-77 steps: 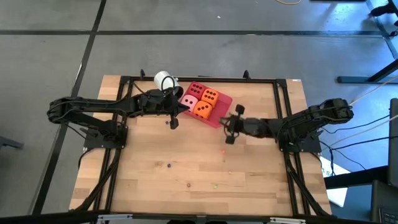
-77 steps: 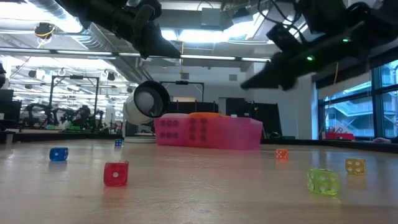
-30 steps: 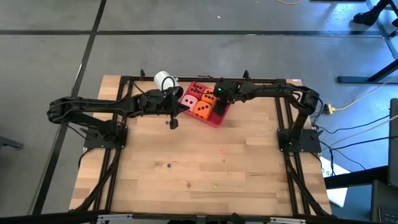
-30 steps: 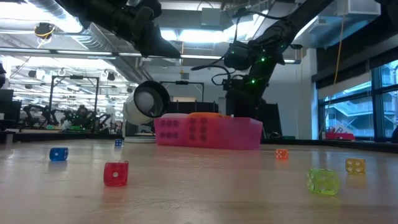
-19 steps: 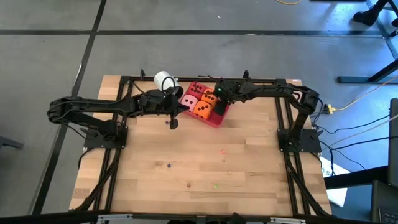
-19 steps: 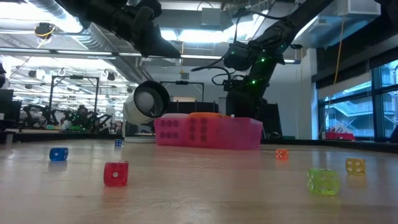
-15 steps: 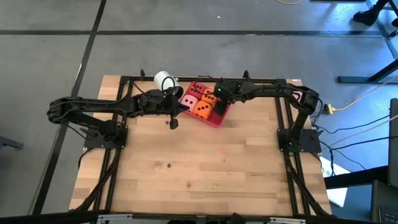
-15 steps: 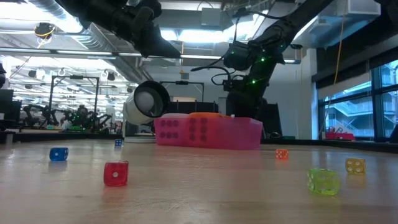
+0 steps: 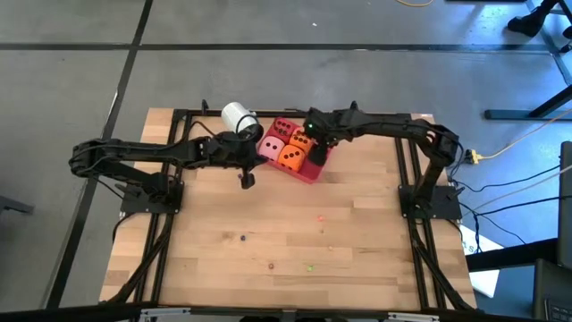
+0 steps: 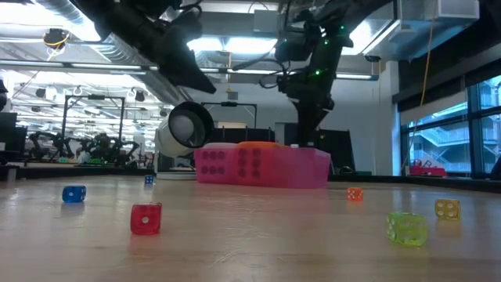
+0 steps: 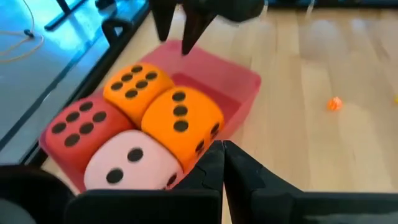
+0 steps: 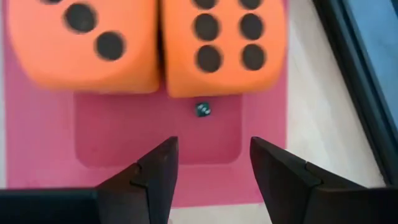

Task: Pick & Place Dice
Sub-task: Put the top small blue die into the red bin

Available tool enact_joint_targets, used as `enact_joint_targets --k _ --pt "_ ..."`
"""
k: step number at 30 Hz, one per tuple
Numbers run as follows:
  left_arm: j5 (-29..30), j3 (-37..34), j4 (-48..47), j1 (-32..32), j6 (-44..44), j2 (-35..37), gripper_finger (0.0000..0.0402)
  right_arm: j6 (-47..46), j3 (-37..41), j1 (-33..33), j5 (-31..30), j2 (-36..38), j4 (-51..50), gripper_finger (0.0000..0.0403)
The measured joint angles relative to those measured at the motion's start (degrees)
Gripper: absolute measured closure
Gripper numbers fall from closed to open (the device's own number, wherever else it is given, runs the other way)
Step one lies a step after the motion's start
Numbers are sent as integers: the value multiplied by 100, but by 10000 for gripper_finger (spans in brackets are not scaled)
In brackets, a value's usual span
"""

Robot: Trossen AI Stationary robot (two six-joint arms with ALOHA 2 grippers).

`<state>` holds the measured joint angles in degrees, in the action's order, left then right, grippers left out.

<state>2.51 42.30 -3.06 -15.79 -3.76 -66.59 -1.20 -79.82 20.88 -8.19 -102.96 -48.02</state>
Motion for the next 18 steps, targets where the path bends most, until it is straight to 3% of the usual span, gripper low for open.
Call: enact_joint_targets --k 5,11,15,18 --pt "210 0 -101 0 -5 11 399 -149 454 -361 -278 383 125 204" --pt "436 1 -390 1 212 11 400 -575 1373 -696 -928 1512 411 204" --pt "830 0 -897 -31 211 11 399 -585 2672 -764 -825 2483 1943 204" --pt "1125 0 -1322 -97 295 2 391 -351 3778 -757 -296 3025 3563 204"
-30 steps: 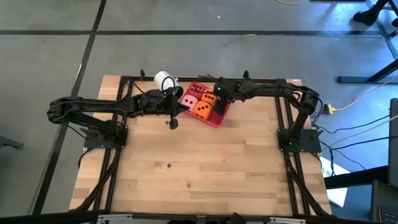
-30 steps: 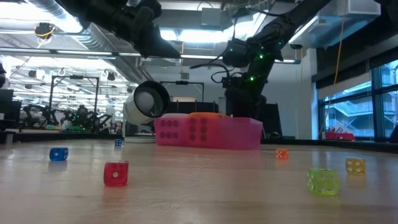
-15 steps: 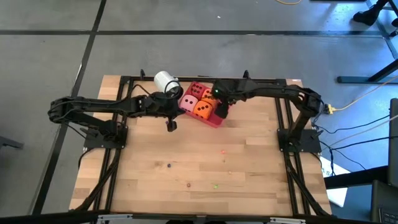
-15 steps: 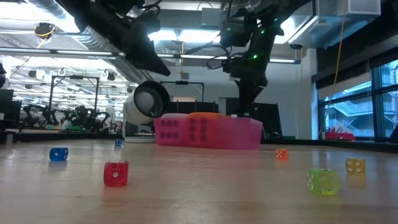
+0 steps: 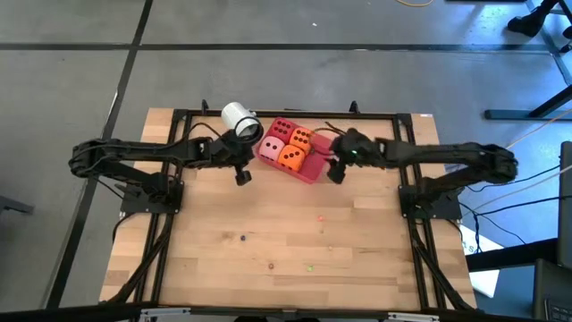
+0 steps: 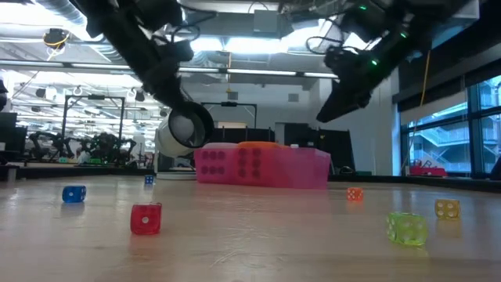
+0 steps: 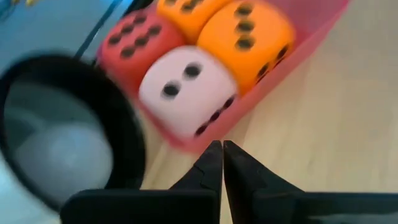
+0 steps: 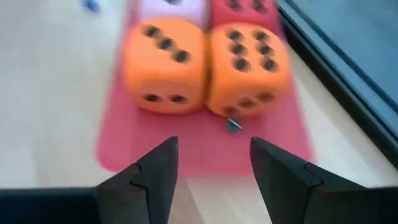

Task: Pick & Place Dice
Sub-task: Put the top small blue die into the red bin

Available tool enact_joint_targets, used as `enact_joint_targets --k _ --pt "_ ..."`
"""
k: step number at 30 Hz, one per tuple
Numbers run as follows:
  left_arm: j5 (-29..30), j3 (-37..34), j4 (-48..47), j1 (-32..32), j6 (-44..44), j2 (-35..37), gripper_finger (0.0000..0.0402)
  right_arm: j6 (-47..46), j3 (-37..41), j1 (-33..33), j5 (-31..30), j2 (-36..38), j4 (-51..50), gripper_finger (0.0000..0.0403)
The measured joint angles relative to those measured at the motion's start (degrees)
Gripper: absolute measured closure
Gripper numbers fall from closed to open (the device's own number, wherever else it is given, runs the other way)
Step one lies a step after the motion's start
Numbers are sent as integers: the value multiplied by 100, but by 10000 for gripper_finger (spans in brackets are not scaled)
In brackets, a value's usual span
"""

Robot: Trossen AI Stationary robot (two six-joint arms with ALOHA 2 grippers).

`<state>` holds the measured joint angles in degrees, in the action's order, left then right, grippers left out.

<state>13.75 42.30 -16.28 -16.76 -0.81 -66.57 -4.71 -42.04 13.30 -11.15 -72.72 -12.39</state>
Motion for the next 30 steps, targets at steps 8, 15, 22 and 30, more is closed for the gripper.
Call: enact_joint_targets --k 8,15,22,30 --pt "-37 0 -646 -178 396 -11 342 817 520 150 207 449 1443 204" --pt "-27 2 -1474 -239 965 -195 296 688 382 154 -53 449 1394 204" --pt "-199 2 -1347 -163 1041 -899 279 726 382 155 1 449 1361 204" --pt "-380 17 -1284 -161 1115 -1680 279 723 381 155 4 449 1361 204"
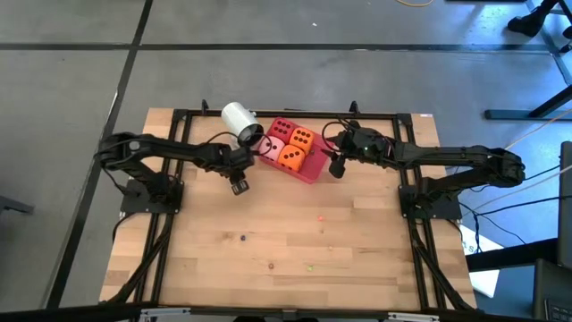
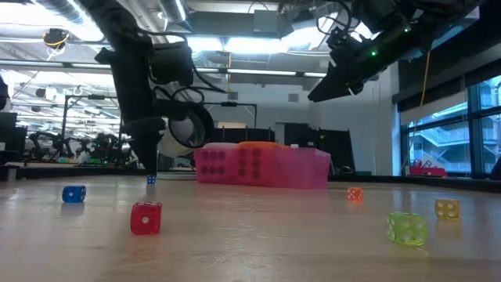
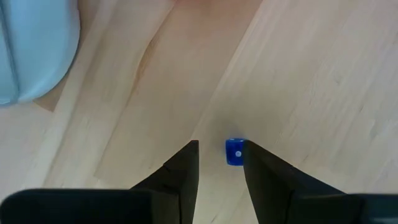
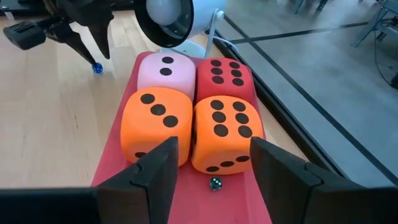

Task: Pick & Place Dice
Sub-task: Put the top small blue die into the red bin

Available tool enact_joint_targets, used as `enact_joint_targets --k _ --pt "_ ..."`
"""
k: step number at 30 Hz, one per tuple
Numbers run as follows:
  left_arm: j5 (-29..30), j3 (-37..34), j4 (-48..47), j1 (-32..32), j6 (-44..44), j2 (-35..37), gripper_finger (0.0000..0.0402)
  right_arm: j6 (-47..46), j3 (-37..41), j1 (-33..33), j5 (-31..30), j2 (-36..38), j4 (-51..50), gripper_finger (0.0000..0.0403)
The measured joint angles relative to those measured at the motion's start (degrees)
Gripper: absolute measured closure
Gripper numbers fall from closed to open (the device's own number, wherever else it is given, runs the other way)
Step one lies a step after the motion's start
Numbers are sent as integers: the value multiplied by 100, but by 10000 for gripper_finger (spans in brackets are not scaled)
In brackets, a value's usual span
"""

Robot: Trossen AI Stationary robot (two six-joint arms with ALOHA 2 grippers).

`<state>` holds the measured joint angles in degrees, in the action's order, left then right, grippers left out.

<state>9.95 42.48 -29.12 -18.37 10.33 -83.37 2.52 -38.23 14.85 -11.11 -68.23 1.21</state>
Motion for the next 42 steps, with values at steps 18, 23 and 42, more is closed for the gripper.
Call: enact_joint_targets --k 18,23,42 --pt "-311 -11 217 28 40 -60 279 -11 -1 0 1 -1 -1 204" --pt "-408 -20 229 155 109 133 279 -11 -1 0 2 -2 0 204" --pt "-185 -24 1414 424 246 4 248 -37 -1 0 9 -2 -4 204"
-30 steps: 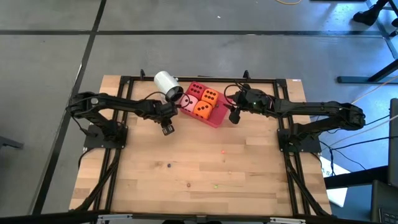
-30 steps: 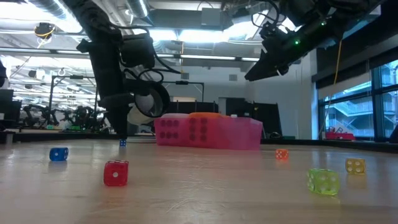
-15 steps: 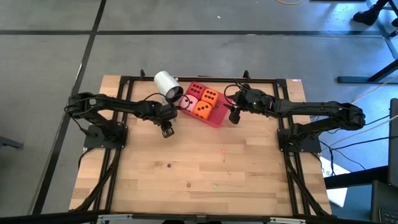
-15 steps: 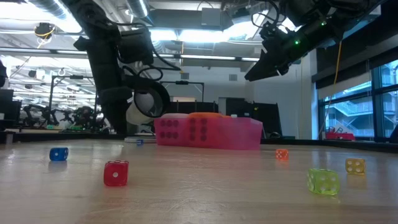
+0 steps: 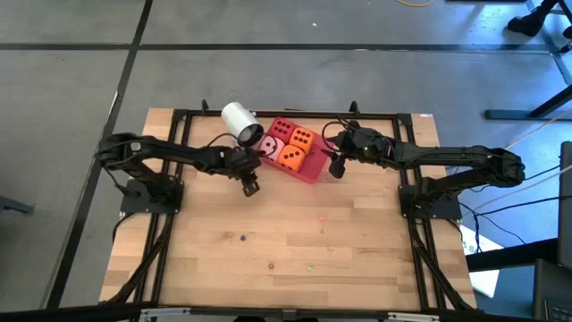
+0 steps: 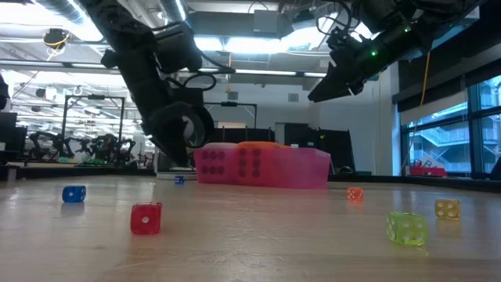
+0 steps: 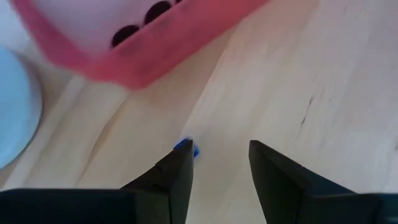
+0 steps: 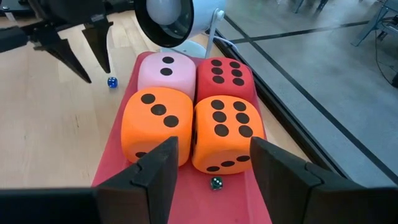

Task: Pick & Place Dice
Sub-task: Put the top small blue die into the red bin

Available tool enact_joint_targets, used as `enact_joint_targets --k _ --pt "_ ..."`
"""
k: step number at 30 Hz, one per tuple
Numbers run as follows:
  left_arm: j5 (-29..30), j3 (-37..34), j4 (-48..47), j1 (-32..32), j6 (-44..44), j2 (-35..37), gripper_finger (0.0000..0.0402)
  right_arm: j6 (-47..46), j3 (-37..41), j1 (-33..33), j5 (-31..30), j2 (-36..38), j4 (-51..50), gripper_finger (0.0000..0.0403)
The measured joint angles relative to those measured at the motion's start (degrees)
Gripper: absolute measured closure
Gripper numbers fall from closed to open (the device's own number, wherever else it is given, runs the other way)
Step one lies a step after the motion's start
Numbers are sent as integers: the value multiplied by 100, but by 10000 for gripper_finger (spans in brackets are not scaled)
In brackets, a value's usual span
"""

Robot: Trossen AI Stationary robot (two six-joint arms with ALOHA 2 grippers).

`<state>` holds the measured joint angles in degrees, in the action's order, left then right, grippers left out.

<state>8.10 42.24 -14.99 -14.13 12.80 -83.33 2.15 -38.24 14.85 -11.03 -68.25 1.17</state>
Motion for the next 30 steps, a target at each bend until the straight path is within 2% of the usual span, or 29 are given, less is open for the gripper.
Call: enact_joint_targets --k 2,6,11,17,23,30 --pt "142 2 90 61 177 -75 244 0 0 0 8 0 0 204" --pt "854 2 104 178 871 -252 239 -2 0 0 9 0 0 204" --pt "1225 4 157 400 1664 -512 245 -4 0 0 9 -2 -61 204" --pt "1669 9 200 573 1967 -785 249 -20 -2 0 9 -2 -96 204" --pt "1810 19 235 590 2050 -949 257 -20 -2 0 7 -2 -98 204" --pt "1795 17 323 584 2048 -973 305 -17 -2 0 1 -2 -102 204"
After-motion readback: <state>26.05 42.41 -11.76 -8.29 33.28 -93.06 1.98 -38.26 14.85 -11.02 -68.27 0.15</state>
